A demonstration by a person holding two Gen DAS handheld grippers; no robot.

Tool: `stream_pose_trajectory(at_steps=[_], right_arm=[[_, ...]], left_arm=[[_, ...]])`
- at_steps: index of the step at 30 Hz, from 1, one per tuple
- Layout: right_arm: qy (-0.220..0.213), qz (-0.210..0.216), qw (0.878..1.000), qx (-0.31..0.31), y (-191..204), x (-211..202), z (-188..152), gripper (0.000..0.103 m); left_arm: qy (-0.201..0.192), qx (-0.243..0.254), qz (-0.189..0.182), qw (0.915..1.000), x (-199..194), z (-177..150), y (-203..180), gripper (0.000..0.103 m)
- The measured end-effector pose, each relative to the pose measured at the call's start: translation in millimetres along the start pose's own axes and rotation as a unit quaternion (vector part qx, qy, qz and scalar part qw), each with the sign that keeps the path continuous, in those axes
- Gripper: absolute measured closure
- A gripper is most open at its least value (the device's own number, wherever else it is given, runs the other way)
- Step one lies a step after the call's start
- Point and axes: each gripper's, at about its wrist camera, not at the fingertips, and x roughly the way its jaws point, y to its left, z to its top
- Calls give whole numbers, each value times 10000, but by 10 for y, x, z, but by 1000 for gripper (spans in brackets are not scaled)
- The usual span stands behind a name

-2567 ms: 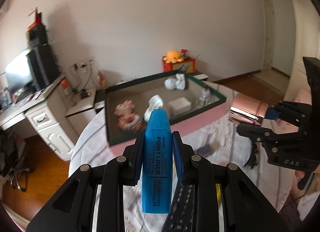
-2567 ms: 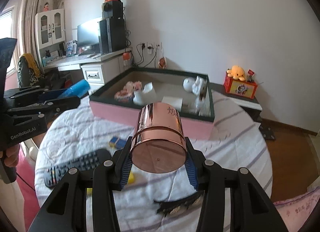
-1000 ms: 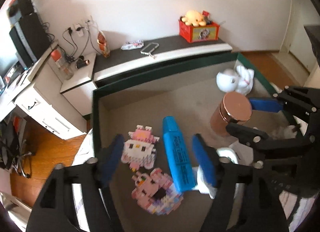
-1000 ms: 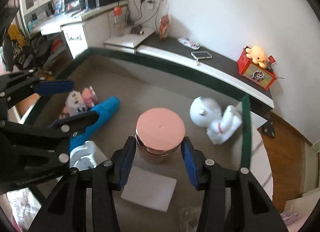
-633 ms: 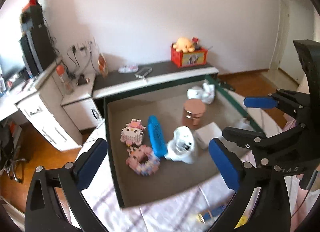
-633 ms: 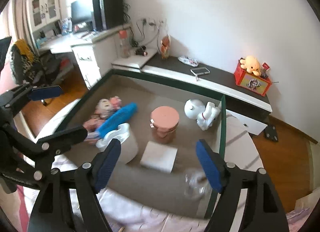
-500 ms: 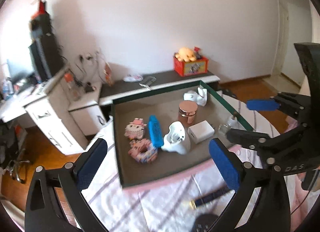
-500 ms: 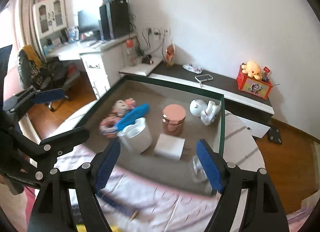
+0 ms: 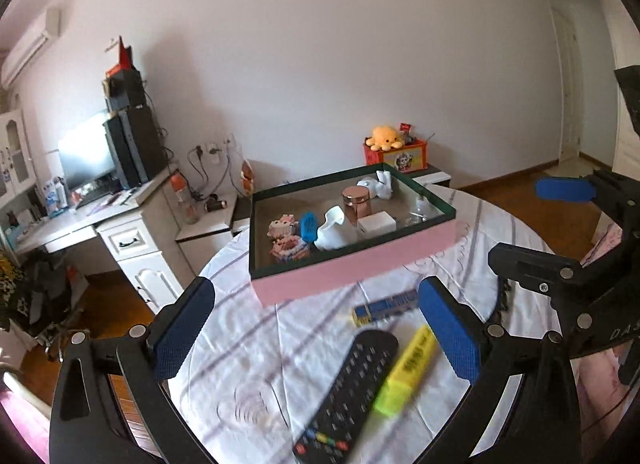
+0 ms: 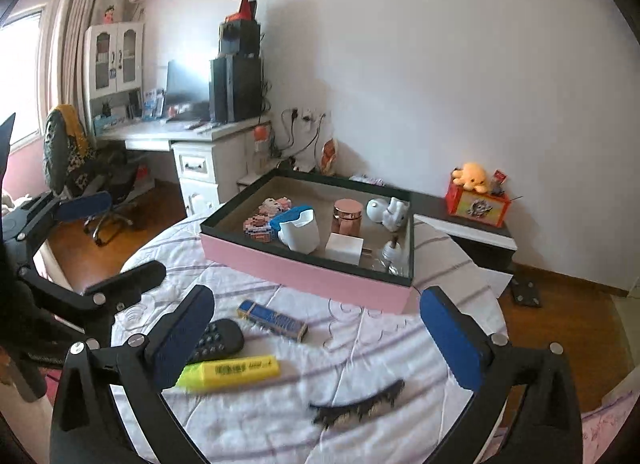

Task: Organize rigid objects
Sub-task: 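Withdraw both tools from the box back over the bed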

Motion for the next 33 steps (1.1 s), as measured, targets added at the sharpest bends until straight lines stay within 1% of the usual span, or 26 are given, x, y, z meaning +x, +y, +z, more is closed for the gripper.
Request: stream_pose_trajectory(at_steps=[3, 6, 10, 14, 17, 24, 29, 33], right_arm=[[-146, -195, 9997, 81, 36, -192, -172, 0], [-294, -341, 9987, 244, 60, -355, -344, 0], [-332, -571, 9967, 467, 55, -456, -551, 0], [-272, -613, 9956, 660, 24, -487, -698, 0], [-243, -586, 9951, 754, 7, -483, -777, 0], [-128, -743, 9938, 816, -53, -403, -878, 0], [194, -829, 9909, 1038, -195, -220, -1019, 0], [438, -834, 9880, 1223, -271, -59, -1107, 0]], left_arm=[[-134, -79, 172, 9997, -179, -134, -91, 0], [-278, -322, 358, 9985, -289, -270, -174, 0], [-119, -471, 322, 9983, -278, -424, -265, 0], [-23, -481, 212, 9986, -258, -517, -339, 0], [34, -465, 246, 9986, -229, -554, -359, 0], [258, -474, 195, 9984, -111, -660, -393, 0], [461, -361, 196, 9981, -4, -782, -434, 0], [612, -375, 263, 9971, 76, -847, -403, 0]])
